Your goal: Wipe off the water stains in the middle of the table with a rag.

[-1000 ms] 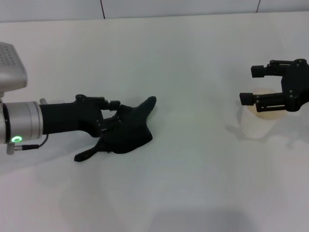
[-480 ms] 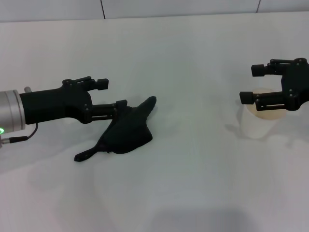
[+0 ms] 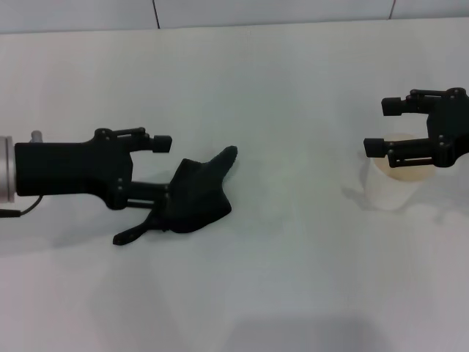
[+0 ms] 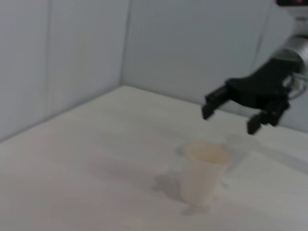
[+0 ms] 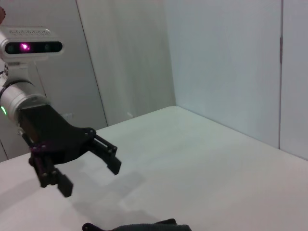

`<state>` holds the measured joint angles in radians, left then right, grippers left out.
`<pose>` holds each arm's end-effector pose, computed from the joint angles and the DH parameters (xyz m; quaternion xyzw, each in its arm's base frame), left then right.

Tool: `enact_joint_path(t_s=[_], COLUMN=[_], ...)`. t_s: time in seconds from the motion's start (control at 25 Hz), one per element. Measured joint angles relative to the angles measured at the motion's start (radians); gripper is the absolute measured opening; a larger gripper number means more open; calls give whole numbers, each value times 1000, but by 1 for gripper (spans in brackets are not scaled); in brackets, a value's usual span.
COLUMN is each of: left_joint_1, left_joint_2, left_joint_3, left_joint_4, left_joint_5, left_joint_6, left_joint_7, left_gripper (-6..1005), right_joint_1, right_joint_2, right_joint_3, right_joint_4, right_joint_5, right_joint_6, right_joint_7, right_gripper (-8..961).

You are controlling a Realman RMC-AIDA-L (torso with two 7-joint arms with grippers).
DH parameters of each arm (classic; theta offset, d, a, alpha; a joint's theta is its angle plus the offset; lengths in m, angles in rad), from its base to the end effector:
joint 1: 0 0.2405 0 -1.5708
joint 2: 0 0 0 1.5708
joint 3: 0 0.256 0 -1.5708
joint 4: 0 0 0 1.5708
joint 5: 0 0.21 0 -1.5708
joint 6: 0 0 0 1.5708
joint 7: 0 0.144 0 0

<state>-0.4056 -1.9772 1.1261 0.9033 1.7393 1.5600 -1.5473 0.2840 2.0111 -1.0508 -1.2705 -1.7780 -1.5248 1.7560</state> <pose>-0.2417 0.3188 0.0221 -0.9631 -0.1652 -0.1975 0.0780 0.2250 0.3177 0.0706 -0.9496 0.1746 0.1907 0.1772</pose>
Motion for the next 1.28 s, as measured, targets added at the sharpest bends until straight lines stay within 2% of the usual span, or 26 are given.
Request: enact_joint_path(t_s=[0.24, 0.28, 0.36, 0.68, 1.28], left_joint_1=[-13, -17, -22, -38, -42], left_joint_2=[21, 31, 33, 29, 21], left_joint_3=[-2, -13, -29, -55, -54], left_joint_4=[28, 33, 33, 34, 37], left_joint_5=[35, 47, 65, 116, 134], left_joint_6=[72, 107, 134, 167, 168], left_joint_7=[-8, -15, -19, -18, -25], left_gripper=[871, 871, 870, 868, 867], right_joint_1=[8, 11, 14, 35, 40], right_joint_2=[-4, -5, -7, -8, -9], right_joint_3=[4, 6, 9, 9, 12], right_joint_4=[-8, -8, -6, -4, -12], right_joint_5=[-9, -10, -16, -120, -159], right_joint_6=[-1, -2, -3, -32, -85], right_joint_7=[0, 0, 0, 22, 25], right_gripper=[837, 837, 837, 837, 837])
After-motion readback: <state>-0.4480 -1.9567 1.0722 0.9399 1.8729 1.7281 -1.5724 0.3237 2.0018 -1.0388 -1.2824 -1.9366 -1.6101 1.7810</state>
